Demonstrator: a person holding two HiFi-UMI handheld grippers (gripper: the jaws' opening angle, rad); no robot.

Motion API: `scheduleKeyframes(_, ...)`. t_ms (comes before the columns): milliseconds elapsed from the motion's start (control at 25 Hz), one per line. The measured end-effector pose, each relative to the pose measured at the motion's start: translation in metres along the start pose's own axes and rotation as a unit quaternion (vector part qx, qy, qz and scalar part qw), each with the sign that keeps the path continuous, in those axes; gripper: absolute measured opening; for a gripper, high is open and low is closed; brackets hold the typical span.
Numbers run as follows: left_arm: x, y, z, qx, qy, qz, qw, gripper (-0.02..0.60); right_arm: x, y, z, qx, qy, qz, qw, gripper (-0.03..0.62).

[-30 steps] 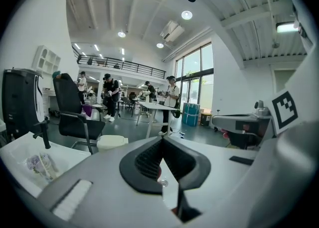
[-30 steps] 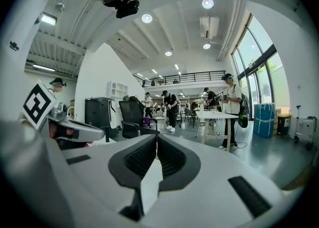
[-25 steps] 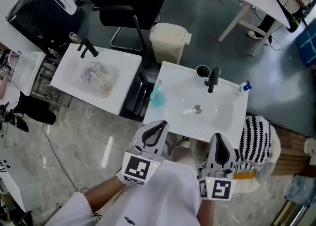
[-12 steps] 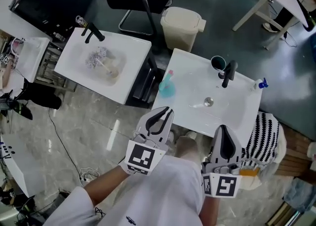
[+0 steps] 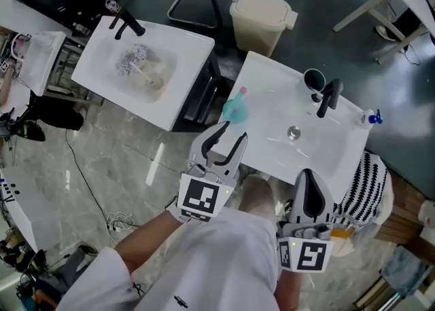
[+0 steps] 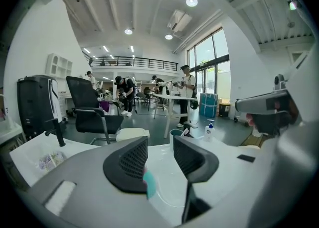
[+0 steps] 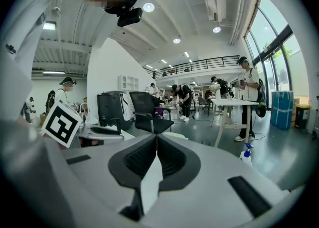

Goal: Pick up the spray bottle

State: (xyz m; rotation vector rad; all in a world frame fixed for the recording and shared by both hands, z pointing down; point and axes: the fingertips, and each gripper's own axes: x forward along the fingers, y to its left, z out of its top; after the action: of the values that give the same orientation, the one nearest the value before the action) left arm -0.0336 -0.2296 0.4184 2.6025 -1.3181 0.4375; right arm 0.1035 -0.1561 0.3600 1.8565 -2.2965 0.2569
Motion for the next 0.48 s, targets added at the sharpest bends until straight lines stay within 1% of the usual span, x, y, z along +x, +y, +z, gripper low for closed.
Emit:
scheduleKeyframes(280,0.026,0.018,-0.02,0.006,0.016,0.009,0.9998,0.186,0.019,-0.006,-0.011,0.002,0.018,0.007,1.0,0.006)
scheduleKeyframes(480,0.047,0.033,-0.031,0.004,0.018,0.018,0.9997,0.213,0.032,-0.009,-0.023,0.01,0.033,0.009,0.999,0.006)
